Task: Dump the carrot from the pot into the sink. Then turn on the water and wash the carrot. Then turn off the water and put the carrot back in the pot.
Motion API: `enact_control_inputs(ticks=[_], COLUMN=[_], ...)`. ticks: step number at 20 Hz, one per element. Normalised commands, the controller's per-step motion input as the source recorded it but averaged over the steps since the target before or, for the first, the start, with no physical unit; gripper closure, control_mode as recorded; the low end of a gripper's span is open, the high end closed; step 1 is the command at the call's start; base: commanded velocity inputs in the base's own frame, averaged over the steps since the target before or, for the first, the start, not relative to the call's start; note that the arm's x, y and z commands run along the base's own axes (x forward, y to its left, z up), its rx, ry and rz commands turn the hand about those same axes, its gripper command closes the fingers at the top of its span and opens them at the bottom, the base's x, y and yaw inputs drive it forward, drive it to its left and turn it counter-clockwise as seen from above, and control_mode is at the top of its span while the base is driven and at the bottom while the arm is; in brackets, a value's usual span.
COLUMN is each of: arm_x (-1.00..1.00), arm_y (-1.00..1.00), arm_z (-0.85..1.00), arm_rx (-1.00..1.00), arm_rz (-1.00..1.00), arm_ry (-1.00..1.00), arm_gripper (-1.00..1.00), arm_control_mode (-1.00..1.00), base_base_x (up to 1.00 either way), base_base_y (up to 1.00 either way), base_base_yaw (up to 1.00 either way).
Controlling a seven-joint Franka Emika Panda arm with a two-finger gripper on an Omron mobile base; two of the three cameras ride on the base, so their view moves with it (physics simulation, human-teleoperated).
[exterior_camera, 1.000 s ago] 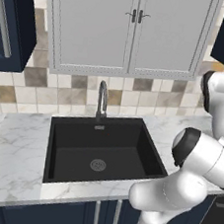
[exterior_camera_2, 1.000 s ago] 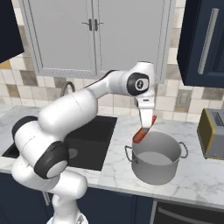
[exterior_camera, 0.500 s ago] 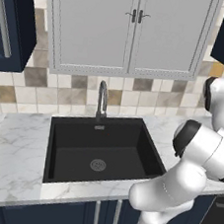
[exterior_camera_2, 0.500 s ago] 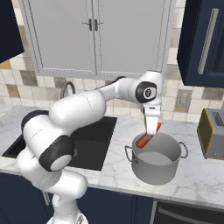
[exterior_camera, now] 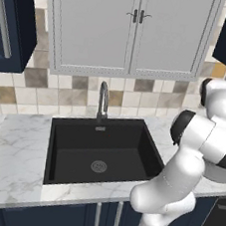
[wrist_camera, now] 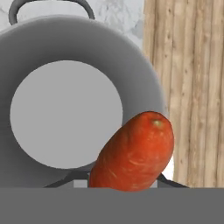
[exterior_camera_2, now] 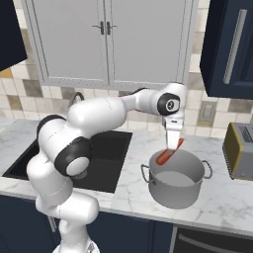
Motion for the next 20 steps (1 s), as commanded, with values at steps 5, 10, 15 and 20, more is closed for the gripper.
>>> enact_control_inputs(ticks=[5,10,15,20], arm_x=[0.0,0.0,0.0,0.0], arm_y=[-0.32,-0.25,-0.09,-0.01], arm_z=[-0.36,-0.34,-0.29,-0.31], arm_rx=[0.01,0.02,0.01,0.0], arm_rz=[-0.06,-0.05,-0.03,-0.02], arm_ry=[0.01,0.01,0.0,0.0], arm_gripper=[1.0,1.0,1.0,1.0], arm_control_mode=[-1.0,-1.0,-1.0,-1.0], base_base_x=[0.0,0.0,0.0,0.0], base_base_y=[0.0,0.0,0.0,0.0], base_base_yaw=[0.0,0.0,0.0,0.0])
